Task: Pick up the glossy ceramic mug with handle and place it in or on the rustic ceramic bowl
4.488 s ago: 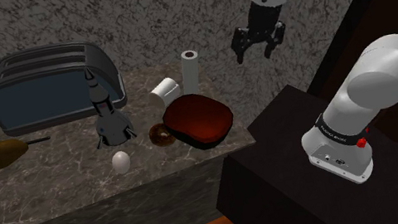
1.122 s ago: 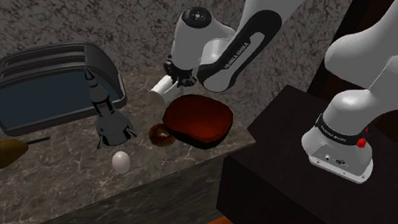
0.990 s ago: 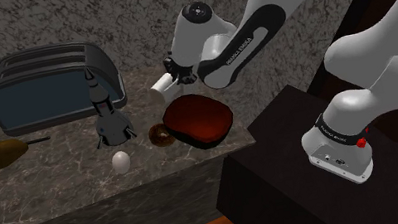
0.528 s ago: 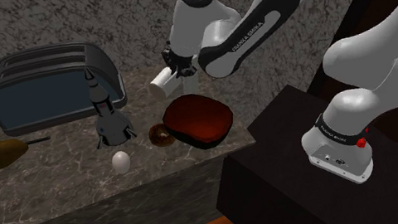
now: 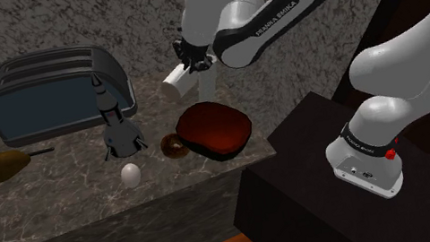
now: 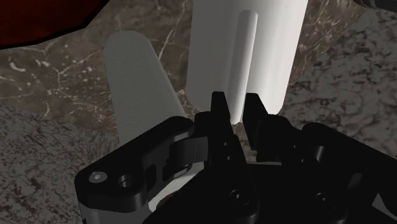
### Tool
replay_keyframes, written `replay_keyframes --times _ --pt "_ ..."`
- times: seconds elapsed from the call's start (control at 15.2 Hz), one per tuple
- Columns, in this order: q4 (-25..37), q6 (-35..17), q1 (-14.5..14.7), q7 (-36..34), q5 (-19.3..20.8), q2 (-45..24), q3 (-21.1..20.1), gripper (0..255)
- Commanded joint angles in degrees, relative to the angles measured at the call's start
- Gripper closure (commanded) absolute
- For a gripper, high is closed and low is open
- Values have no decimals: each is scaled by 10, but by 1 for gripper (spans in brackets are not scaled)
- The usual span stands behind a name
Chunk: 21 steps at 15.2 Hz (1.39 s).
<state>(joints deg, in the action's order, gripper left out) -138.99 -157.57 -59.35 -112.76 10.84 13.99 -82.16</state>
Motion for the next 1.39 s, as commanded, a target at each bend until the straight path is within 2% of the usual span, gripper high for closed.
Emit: replay_keyframes --times 0.0,0.33,0.73,0.86,0.99,1.32 --pt "4 15 48 14 -12 4 48 255" --pt "17 51 125 53 -54 24 126 255" --pt "35 93 178 90 -92 47 183 255" --pt "3 107 249 114 -141 95 237 255" --pt "-26 125 308 128 -179 141 277 255" --pt "-85 189 426 140 -241 252 343 255"
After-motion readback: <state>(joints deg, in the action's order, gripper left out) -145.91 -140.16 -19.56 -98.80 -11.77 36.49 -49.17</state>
